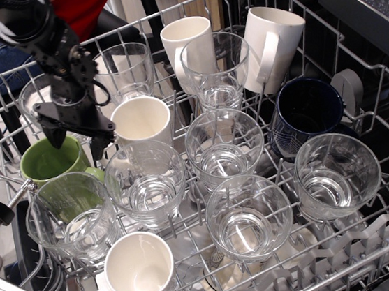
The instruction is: Pick up green mug
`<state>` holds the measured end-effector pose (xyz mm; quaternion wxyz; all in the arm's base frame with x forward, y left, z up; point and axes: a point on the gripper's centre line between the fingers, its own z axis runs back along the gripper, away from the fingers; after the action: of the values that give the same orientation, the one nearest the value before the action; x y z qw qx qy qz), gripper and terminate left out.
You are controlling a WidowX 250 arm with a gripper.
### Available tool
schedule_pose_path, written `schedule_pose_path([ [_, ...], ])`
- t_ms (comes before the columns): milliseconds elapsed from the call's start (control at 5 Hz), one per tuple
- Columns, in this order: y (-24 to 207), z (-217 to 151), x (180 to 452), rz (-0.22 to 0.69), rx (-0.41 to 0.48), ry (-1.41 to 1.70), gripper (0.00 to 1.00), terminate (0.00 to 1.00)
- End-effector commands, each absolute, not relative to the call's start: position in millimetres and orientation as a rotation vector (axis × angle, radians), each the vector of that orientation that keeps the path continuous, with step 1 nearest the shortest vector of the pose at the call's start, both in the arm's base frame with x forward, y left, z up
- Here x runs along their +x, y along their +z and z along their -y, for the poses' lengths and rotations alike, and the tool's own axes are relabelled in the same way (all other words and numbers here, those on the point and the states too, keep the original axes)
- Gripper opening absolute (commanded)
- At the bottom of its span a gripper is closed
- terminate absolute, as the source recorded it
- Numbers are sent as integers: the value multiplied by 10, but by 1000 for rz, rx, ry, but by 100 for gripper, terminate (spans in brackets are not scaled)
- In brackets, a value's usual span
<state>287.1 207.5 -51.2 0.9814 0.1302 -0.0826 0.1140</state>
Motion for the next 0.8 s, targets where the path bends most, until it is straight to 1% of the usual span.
schedule_pose_path([
  [0,-554,-2185,2959,236,274,273,100,0],
  [200,-676,-2230,2909,269,282,273,100,0],
  [400,-762,-2224,2880,276,303,300,100,0],
  [600,-784,-2241,2835,272,296,306,0,0],
])
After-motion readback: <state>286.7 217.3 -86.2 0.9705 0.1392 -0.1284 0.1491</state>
